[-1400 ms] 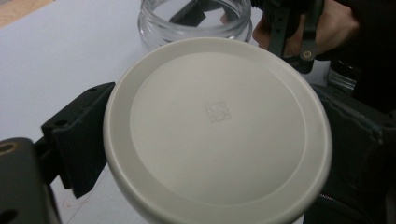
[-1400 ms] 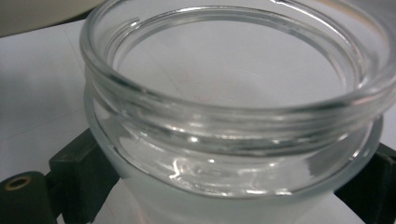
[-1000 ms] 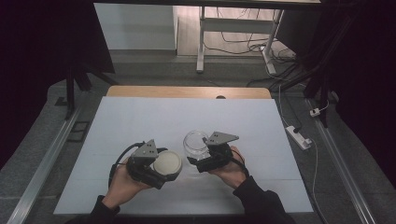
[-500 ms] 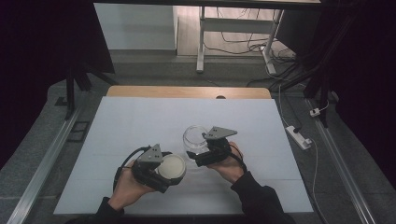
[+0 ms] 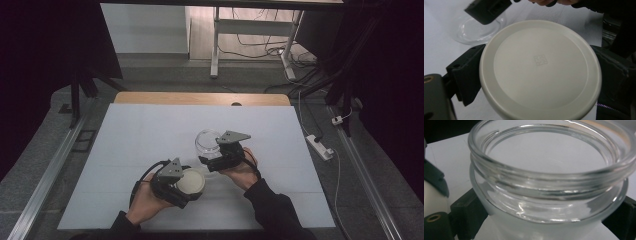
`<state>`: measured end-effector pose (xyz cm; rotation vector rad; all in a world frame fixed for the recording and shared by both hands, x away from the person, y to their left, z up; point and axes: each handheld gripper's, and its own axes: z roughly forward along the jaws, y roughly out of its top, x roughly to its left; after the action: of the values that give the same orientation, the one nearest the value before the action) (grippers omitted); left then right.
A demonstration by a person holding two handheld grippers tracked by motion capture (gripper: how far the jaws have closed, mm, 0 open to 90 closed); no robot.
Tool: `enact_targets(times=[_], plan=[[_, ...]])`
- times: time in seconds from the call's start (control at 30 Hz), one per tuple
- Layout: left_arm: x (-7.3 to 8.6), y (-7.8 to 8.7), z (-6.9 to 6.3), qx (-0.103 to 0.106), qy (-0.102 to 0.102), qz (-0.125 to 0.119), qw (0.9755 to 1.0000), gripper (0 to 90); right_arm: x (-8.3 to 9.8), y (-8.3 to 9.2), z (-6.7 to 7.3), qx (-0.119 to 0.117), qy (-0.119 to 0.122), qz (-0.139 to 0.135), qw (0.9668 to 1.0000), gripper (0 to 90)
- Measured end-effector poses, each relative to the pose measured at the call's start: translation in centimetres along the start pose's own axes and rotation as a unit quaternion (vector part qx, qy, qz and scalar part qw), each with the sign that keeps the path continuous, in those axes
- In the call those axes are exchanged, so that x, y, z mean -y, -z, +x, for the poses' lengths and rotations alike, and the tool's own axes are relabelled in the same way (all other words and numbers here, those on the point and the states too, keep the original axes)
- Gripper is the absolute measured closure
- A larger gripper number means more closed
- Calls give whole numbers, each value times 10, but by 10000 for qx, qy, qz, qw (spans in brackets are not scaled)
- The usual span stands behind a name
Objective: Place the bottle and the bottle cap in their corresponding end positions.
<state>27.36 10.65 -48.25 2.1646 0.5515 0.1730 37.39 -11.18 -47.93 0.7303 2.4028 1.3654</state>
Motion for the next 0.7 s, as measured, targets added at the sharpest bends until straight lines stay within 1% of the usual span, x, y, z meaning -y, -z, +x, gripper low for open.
enact_targets(times=[0.17, 0.3, 0.37, 0.5, 0.63, 0.67, 0.7], plan=[[1, -10, 0, 16, 23, 27, 10000, 76, -1, -7, -6, 75, -15, 30, 10000, 66], [1, -17, 1, 31, -23, 76, 10000, 76, -2, -13, -11, 126, -39, 38, 9999, 66], [1, -22, 1, 48, 5, 58, 10000, 76, -2, -15, -13, 155, -59, 52, 9998, 66], [1, -29, 1, 12, -45, 106, 9999, 76, -3, -20, -18, 211, -79, 41, 9997, 66], [1, -35, 3, -7, -60, 156, 9999, 76, -4, -26, -21, 236, -88, 36, 9997, 66], [1, -38, 3, -13, -27, 151, 9999, 75, -5, -27, -22, 257, -94, 43, 9996, 66], [1, -39, 3, -41, -37, 164, 9999, 75, -5, -29, -23, 250, -98, 36, 9996, 66]])
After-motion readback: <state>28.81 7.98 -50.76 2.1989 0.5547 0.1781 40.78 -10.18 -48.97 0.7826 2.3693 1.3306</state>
